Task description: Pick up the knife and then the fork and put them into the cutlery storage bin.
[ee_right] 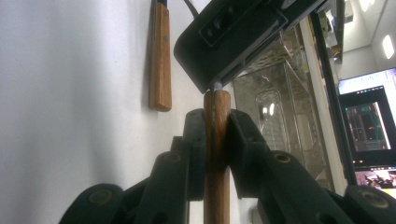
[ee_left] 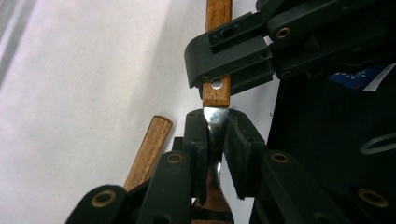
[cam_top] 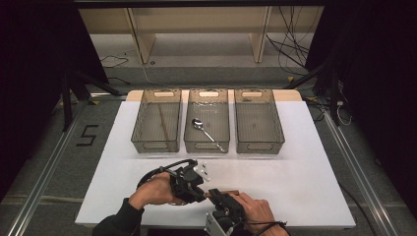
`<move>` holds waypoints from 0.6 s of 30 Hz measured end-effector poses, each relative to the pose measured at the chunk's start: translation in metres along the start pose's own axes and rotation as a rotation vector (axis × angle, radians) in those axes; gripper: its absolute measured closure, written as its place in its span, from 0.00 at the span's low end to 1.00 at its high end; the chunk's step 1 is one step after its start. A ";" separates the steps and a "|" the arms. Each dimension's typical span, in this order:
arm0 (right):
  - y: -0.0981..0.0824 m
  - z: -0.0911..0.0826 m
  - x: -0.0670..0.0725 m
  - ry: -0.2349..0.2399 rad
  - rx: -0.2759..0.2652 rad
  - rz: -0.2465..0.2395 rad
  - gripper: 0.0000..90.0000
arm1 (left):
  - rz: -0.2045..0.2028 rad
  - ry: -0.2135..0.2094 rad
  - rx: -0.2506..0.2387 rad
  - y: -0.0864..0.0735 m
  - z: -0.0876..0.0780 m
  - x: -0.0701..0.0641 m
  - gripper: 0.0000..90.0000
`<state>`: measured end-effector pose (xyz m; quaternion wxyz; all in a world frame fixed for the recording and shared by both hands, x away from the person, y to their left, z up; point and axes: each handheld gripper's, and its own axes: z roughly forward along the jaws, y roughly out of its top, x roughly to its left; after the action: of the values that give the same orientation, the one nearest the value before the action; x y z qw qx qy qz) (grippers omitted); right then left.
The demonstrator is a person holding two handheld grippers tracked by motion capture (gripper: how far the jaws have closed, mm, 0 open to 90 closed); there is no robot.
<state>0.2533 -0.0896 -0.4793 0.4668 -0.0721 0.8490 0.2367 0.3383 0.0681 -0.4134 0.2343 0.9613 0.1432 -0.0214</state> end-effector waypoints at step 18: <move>-0.016 -0.001 -0.015 0.029 0.010 0.088 0.89 | -0.205 0.126 -0.217 -0.023 -0.042 0.029 0.46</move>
<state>0.2660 -0.1053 -0.4718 0.4439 -0.0359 0.8593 0.2516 0.3584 0.1146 -0.3896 0.3241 0.9101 0.2565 0.0307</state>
